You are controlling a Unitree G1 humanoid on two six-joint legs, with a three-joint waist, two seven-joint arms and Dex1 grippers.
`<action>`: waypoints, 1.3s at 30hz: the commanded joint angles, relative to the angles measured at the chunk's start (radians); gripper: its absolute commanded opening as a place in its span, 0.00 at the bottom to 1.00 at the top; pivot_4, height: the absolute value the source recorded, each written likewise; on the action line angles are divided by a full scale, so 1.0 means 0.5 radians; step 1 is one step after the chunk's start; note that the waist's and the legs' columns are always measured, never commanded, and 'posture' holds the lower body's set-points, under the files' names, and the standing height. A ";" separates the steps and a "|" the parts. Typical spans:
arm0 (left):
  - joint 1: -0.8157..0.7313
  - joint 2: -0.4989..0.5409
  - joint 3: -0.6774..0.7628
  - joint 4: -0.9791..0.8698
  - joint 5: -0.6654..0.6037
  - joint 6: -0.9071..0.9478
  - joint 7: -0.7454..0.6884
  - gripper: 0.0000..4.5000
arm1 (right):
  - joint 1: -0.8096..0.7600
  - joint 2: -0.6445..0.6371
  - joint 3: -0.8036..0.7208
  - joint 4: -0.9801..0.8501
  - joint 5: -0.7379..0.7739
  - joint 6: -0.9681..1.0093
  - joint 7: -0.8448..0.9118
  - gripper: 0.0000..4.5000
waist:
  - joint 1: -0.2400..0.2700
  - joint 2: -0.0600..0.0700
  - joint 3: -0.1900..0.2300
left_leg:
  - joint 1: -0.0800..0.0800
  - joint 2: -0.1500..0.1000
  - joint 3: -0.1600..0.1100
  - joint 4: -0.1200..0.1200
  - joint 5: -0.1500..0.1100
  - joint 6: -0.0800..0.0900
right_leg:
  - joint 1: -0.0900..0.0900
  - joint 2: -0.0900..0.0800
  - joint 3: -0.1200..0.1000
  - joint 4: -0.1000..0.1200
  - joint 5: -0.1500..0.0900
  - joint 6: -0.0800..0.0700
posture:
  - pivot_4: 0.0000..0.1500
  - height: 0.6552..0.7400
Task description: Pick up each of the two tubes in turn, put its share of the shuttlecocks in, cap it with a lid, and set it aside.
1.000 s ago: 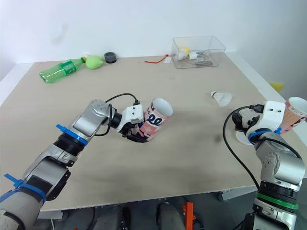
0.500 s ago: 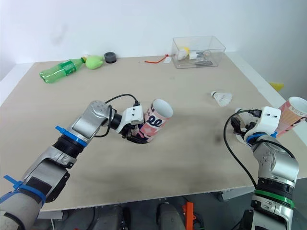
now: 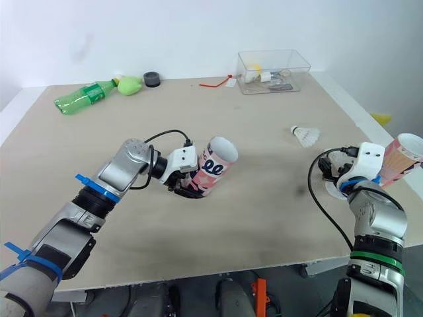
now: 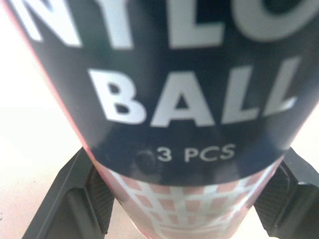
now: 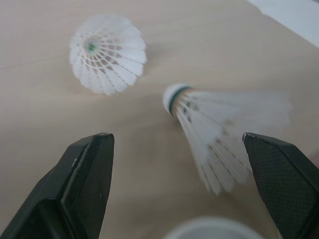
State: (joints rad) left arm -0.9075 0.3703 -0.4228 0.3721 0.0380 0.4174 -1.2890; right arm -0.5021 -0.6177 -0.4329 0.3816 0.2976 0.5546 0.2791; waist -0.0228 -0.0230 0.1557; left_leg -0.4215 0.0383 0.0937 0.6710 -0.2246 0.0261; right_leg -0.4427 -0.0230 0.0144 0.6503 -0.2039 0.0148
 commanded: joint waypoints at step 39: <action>-0.181 0.018 0.009 0.316 0.021 -0.314 -0.113 0.67 | -0.498 -0.721 0.785 -0.815 -0.040 -0.927 1.715 0.04 | -0.005 -0.002 0.002 | 0.005 -0.001 -0.001 0.000 0.000 0.001 | 0.001 0.005 0.001 0.000 0.001 0.001 | 1.00 1.00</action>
State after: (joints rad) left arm -0.9660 0.3736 -0.4242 0.5245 0.0422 0.2791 -1.3397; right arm -0.7167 -0.9930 -0.0589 -0.0143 0.2600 0.1482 1.0854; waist -0.0254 -0.0240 0.1566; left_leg -0.4193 0.0378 0.0930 0.6711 -0.2247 0.0264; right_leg -0.4421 -0.0204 0.0149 0.6501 -0.2035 0.0150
